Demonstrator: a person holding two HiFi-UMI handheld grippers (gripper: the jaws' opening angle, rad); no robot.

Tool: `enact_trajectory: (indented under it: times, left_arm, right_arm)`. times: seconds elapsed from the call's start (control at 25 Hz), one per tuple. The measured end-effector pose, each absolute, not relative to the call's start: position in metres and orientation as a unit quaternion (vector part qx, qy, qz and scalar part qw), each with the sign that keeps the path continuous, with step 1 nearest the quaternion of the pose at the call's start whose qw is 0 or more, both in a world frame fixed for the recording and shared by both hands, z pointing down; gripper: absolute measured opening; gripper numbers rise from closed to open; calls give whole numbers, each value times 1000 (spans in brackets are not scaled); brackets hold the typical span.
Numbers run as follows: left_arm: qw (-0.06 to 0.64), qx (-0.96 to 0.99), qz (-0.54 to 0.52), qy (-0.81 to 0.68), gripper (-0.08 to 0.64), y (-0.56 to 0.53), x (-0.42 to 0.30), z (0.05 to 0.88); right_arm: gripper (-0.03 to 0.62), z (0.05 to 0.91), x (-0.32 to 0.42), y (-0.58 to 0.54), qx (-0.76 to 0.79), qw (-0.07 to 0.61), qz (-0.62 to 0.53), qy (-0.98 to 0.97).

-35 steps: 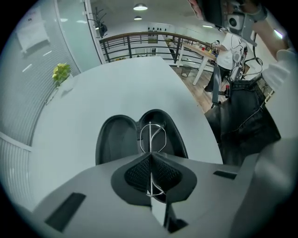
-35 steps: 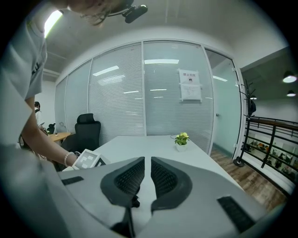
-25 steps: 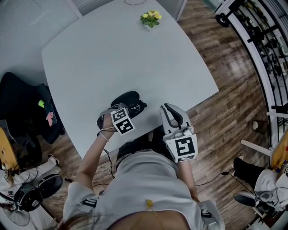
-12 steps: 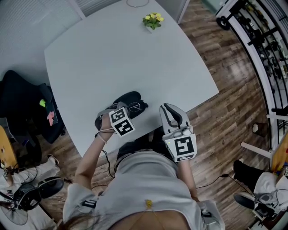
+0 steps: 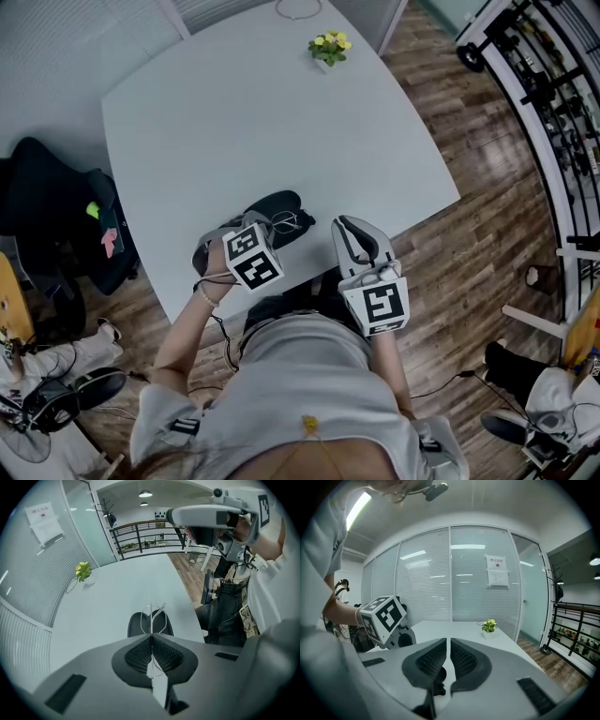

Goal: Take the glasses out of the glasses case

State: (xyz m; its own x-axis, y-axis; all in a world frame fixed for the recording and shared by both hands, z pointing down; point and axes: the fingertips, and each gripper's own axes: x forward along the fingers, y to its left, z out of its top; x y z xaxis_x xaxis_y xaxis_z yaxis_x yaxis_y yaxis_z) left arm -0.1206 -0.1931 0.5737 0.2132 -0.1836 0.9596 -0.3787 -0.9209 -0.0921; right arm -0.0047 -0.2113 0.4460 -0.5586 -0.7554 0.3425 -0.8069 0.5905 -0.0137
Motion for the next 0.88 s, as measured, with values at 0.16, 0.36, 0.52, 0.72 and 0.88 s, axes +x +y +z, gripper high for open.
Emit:
enact_trajectory:
  times: [0.16,0.36,0.52,0.72,0.88]
  left_arm:
    - [79,778,594,-185,30,-191,-121,557]
    - [69,783,586,-198,29,-193,-123,536]
    - [66,785,579,-210,29,-193,-128,524]
    - [69,787,575,-213,29,-189,-129,524]
    - [71,786,577,-209,29,-188,-131,529]
  right_arm:
    - [31,444,-11,-211,436,150,81,-884]
    - [25,441,-17,-212,426,139,80,-891]
    - [21,438,-20,-212,422,135,75,-893]
    - [20,434,-21,-213,421,134,66,-894]
    - [18,435,-25,-215,420,139,63,-894]
